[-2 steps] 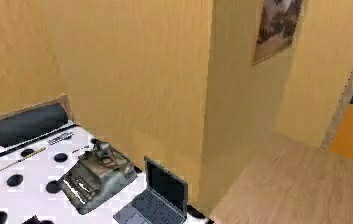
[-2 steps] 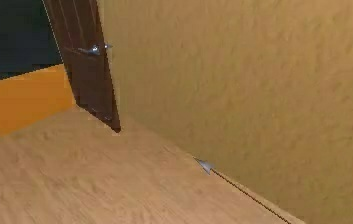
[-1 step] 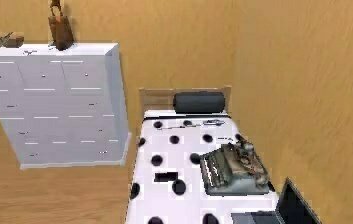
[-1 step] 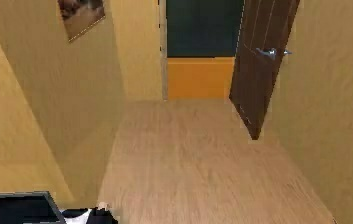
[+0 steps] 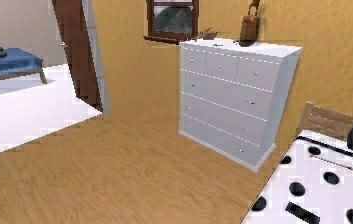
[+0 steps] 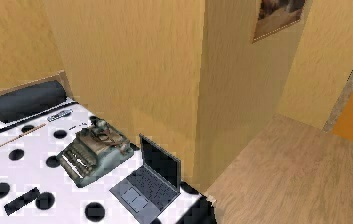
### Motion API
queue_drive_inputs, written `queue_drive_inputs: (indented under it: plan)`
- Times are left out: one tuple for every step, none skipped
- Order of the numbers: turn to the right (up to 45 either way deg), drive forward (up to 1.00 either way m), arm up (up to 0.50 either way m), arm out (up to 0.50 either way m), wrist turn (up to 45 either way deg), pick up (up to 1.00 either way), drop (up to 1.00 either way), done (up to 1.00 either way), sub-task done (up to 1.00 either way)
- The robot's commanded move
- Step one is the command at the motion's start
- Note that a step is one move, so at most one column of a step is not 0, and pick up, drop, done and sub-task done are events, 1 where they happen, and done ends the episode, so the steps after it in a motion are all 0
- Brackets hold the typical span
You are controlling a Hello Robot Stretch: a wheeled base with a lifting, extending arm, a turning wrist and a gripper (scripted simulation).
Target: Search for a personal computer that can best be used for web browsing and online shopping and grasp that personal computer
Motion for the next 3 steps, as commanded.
queue_drive_inputs:
  plan:
    - [0.0,0.00,0.50,0.00,0.0,0.00,0.00,0.00,0.00]
    - [0.0,0.00,0.00,0.26,0.0,0.00,0.00,0.00,0.00]
    - [0.0,0.00,0.00,0.00,45.0,0.00,0.00,0.00,0.00]
